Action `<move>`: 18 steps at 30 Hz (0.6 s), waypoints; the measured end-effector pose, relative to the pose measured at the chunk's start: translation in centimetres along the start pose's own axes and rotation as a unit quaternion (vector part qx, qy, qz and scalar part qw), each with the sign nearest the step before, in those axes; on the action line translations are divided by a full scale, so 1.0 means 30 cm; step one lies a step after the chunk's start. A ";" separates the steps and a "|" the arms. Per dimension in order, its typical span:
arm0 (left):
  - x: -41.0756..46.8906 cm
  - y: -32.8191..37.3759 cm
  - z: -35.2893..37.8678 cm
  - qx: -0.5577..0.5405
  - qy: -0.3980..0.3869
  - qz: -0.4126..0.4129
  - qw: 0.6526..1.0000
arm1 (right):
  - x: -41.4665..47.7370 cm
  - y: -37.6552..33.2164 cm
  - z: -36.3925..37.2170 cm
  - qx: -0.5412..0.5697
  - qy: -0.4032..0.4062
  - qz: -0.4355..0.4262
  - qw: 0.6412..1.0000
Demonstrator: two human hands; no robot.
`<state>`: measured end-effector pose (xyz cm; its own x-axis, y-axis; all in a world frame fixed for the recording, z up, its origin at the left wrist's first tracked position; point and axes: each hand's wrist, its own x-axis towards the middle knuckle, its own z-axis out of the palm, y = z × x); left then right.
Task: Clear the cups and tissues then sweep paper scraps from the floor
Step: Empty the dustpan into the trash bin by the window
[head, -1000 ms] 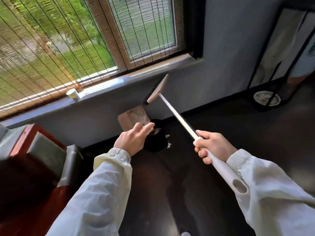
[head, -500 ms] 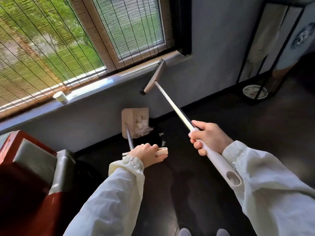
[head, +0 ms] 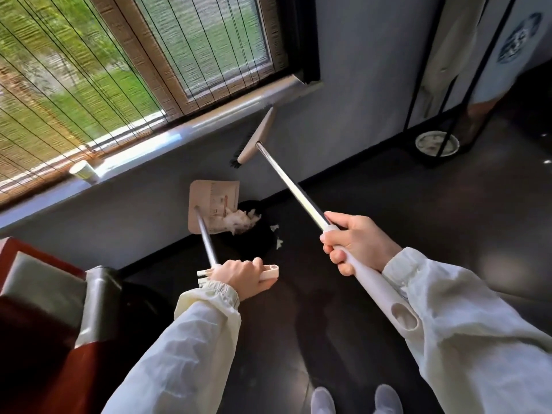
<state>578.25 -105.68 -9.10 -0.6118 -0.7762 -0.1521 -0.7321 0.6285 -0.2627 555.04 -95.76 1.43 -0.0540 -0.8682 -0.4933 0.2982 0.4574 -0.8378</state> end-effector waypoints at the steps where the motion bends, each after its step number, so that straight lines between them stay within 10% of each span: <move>1: -0.001 -0.003 -0.006 0.003 0.003 0.002 1.000 | 0.003 0.003 0.000 0.004 0.000 0.002 1.000; 8: -0.028 0.019 -0.034 0.096 0.060 0.049 0.992 | 0.023 0.037 0.003 0.011 -0.007 0.018 1.000; 18: -0.037 0.148 0.152 0.081 -0.078 0.082 0.990 | 0.029 0.181 -0.037 0.001 0.009 0.055 0.998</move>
<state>577.04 -102.26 -14.44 -0.6560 -0.6702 -0.3471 -0.5608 0.7406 -0.3700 555.55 -93.81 -3.80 -0.0369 -0.8089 -0.5868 0.3056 0.5499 -0.7773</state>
